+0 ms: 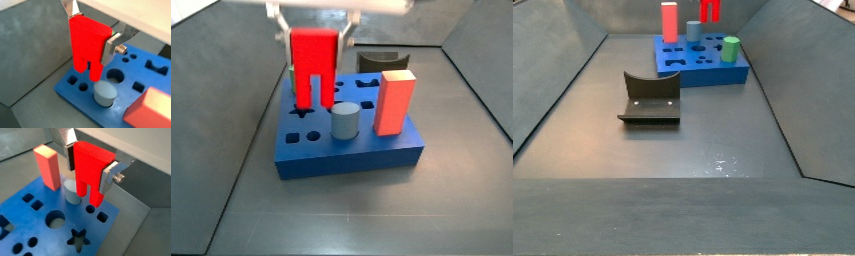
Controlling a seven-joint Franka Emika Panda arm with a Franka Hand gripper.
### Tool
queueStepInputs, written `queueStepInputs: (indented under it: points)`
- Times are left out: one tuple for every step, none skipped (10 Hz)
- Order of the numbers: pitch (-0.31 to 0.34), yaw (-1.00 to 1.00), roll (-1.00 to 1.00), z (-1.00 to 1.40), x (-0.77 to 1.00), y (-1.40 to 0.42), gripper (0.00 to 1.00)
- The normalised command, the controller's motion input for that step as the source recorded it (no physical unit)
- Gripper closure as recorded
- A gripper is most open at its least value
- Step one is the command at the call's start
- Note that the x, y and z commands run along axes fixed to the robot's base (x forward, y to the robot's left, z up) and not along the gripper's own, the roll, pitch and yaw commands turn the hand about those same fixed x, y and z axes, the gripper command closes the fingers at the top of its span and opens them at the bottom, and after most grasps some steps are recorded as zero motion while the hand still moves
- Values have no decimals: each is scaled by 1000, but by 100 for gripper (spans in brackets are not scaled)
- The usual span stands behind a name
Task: Pick up the square-circle object. Move up. Move to above the board. Insert the square-circle object.
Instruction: Insert the square-circle object.
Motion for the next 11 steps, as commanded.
queueStepInputs:
  points:
    - [-37, 23, 0, -194, 0, -23, 100]
    - [-30, 43, 0, -326, 0, -57, 100]
    - [0, 131, 70, -511, -69, -129, 100]
    - [-7, 34, 0, -217, -180, -74, 100]
    - [-47, 0, 0, 60, -243, -57, 100]
    - [-33, 23, 4, -77, -91, -89, 100]
    - [-9, 66, 60, -449, -20, -43, 100]
    - [-47, 20, -7, -217, 0, 0, 100]
    - [-67, 0, -20, -211, -34, 0, 100]
    - [-30, 26, 0, -251, 0, 0, 100]
    - [-11, 49, 0, -277, -6, 0, 100]
